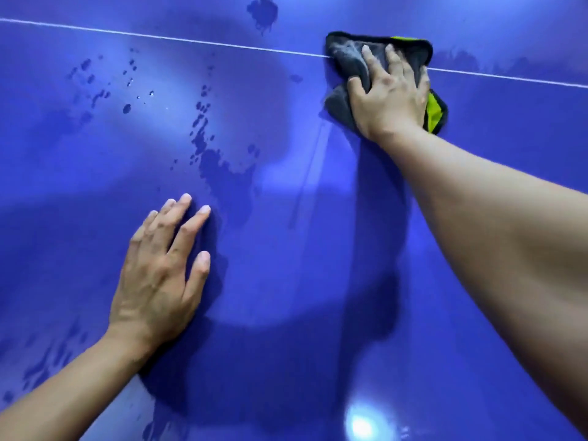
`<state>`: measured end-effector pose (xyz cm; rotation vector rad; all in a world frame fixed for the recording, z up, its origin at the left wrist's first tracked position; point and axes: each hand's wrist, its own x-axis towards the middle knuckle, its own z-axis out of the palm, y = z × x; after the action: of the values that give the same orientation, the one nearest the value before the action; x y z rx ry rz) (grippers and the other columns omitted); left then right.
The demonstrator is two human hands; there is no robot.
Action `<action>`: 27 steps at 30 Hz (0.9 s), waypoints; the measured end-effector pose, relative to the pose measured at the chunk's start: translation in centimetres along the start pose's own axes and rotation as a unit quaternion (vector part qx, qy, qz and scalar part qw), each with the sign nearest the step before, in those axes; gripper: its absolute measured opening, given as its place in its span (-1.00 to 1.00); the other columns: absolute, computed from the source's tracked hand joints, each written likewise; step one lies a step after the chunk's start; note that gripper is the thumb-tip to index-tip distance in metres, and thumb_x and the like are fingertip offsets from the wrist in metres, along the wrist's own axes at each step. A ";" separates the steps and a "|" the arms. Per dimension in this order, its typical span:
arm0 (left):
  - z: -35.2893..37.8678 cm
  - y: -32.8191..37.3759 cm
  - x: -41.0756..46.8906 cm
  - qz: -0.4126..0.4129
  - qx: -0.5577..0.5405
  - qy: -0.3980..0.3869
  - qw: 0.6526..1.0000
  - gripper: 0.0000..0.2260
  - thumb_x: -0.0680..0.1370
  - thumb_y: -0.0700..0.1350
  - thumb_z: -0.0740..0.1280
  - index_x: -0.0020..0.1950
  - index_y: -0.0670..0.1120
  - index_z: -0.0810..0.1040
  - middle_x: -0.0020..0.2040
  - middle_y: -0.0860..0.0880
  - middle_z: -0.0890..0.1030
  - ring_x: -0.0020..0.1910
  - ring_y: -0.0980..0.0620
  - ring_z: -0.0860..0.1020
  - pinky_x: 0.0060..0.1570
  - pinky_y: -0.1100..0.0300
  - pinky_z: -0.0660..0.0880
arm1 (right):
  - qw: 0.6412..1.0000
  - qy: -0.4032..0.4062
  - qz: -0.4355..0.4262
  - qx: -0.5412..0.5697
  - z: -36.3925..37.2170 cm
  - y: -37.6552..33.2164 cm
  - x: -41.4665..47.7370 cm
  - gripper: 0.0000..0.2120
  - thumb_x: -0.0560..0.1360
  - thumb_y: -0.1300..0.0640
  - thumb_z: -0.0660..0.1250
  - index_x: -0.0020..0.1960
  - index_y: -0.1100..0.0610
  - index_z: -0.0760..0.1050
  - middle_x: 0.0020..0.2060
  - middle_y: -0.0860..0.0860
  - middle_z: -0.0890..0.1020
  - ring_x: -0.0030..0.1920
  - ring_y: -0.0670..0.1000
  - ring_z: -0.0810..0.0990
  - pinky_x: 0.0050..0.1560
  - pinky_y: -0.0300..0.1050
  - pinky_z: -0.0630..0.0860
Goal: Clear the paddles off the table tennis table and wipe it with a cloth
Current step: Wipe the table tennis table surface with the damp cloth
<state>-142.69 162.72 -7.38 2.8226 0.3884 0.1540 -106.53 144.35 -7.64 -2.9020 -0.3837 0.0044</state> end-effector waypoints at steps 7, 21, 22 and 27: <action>-0.2 0.0 0.0 -0.003 -0.011 0.004 1.000 -0.50 0.61 -0.03 0.13 0.56 -0.08 0.32 0.59 -0.10 0.26 0.59 -0.10 0.20 0.56 -0.11 0.11 | 1.000 -0.013 -0.001 -0.010 -0.3 -0.5 -0.1 -0.41 0.61 -0.24 -0.05 0.63 -0.21 0.12 0.65 0.01 0.12 0.63 0.00 0.05 0.61 0.17 -0.15; -1.1 0.2 -0.6 0.010 -0.020 -0.018 1.000 -0.50 0.65 0.02 0.18 0.58 -0.08 0.24 0.60 -0.14 0.17 0.56 -0.21 0.17 0.56 -0.07 0.00 | 1.000 -0.008 -0.024 -0.008 0.5 -6.6 -24.9 -0.42 0.62 -0.22 -0.01 0.63 -0.21 0.11 0.65 0.01 0.13 0.63 -0.01 0.06 0.62 0.15 -0.14; -1.5 0.2 -1.0 0.023 -0.035 -0.016 0.999 -0.49 0.65 0.01 0.19 0.58 -0.08 0.24 0.61 -0.12 0.16 0.55 -0.21 0.19 0.55 -0.08 0.03 | 1.000 -0.008 -0.028 -0.005 0.5 -7.0 -26.9 -0.42 0.62 -0.22 -0.01 0.63 -0.20 0.11 0.65 0.01 0.13 0.63 -0.01 0.06 0.62 0.16 -0.13; -3.0 1.1 -7.9 0.072 -0.052 0.007 0.996 -0.50 0.59 -0.13 0.21 0.54 -0.16 0.31 0.57 -0.18 0.24 0.50 -0.22 0.29 0.53 -0.11 0.14 | 0.999 -0.005 -0.051 -0.018 0.6 -7.9 -35.2 -0.40 0.60 -0.22 -0.01 0.63 -0.18 0.14 0.63 0.03 0.18 0.63 0.00 0.09 0.61 0.17 -0.09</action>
<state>-150.45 160.30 -4.74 2.7466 0.1757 0.2187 -142.62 142.85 -7.40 -2.9138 -0.5397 -0.0046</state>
